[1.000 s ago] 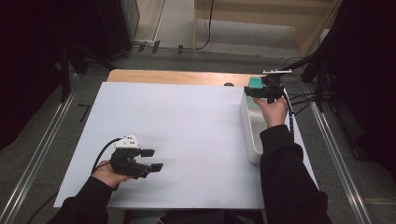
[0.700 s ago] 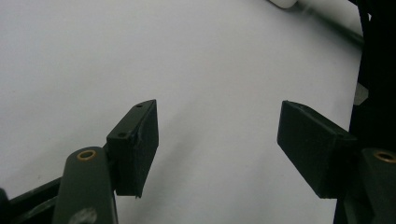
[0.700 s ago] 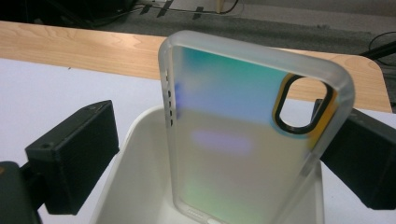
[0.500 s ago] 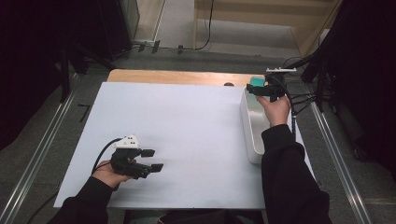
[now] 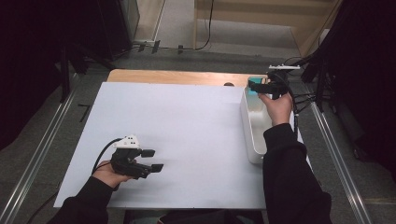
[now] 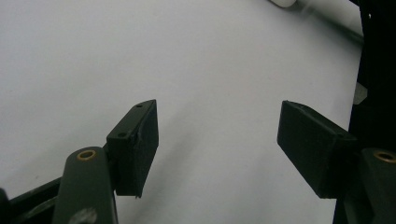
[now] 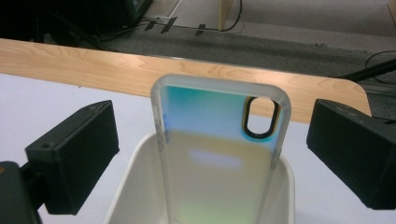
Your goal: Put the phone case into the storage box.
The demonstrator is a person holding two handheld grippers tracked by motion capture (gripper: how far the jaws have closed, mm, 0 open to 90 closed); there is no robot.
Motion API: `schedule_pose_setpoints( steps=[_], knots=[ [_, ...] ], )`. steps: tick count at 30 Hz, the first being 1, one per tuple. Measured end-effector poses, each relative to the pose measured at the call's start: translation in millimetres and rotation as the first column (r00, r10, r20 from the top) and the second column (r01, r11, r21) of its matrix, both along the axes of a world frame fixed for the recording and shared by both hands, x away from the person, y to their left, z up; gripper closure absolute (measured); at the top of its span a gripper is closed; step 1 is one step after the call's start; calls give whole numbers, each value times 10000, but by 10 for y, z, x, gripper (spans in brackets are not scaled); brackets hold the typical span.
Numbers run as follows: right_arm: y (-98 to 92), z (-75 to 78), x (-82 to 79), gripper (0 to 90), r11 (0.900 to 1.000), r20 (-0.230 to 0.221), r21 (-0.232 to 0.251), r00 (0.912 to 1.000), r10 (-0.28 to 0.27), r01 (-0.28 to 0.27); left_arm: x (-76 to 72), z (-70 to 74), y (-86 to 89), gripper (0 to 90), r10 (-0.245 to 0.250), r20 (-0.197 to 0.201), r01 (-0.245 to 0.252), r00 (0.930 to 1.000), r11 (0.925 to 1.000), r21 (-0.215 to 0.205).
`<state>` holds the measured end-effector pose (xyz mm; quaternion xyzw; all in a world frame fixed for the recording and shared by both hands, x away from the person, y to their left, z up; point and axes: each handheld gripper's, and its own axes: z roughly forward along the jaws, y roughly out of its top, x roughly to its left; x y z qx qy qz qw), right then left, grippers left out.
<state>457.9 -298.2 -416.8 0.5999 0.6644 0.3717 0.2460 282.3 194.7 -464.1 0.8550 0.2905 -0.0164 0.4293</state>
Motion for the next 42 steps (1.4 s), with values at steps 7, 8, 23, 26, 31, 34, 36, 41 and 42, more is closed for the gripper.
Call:
schedule_pose_setpoints(
  steps=[7, 8, 23, 26, 31, 34, 36, 41, 42],
  knots=[
    [2, 140, -47, 11, 9998, 196, 161, 9998, 104, -107, -2, 2, -1, 290, 7, 2, -7, 10000, 10000, 13],
    [3, 158, -55, 11, 9997, 263, 176, 9995, 158, -162, -2, 1, 0, 290, -8, 5, 8, 10000, 10000, 0],
    [174, 371, -226, 13, 9924, 101, -70, 9924, 1225, -1225, 4, 19, 8, 290, -7, 32, 7, 10000, 10000, -47],
    [210, 396, -267, 13, 9894, 4, -108, 9894, 1452, -1451, 9, 22, 7, 290, -32, 18, 32, 10000, 10000, -81],
    [273, 437, -329, 13, 9838, 11, 8, 9838, 1794, -1794, 14, 25, 3, 290, -26, 16, 26, 10000, 9999, -110],
    [314, 457, -368, 13, 9758, 126, 44, 9757, 2186, -2186, 18, 25, 2, 290, 9, -3, -9, 10000, 9999, -142],
    [352, 469, -397, 13, 9714, 145, -72, 9713, 2376, -2375, 19, 26, 2, 290, 42, -17, -42, 10000, 9999, -147],
    [429, 477, -470, 13, 9652, 216, -195, 9651, 2611, -2607, 24, 33, 11, 290, 24, 3, -24, 10000, 9999, -164],
    [440, 478, -486, 13, 9650, 279, -220, 9647, 2620, -2614, 24, 34, 13, 290, 27, -5, -27, 10000, 9999, -169]
  ],
)
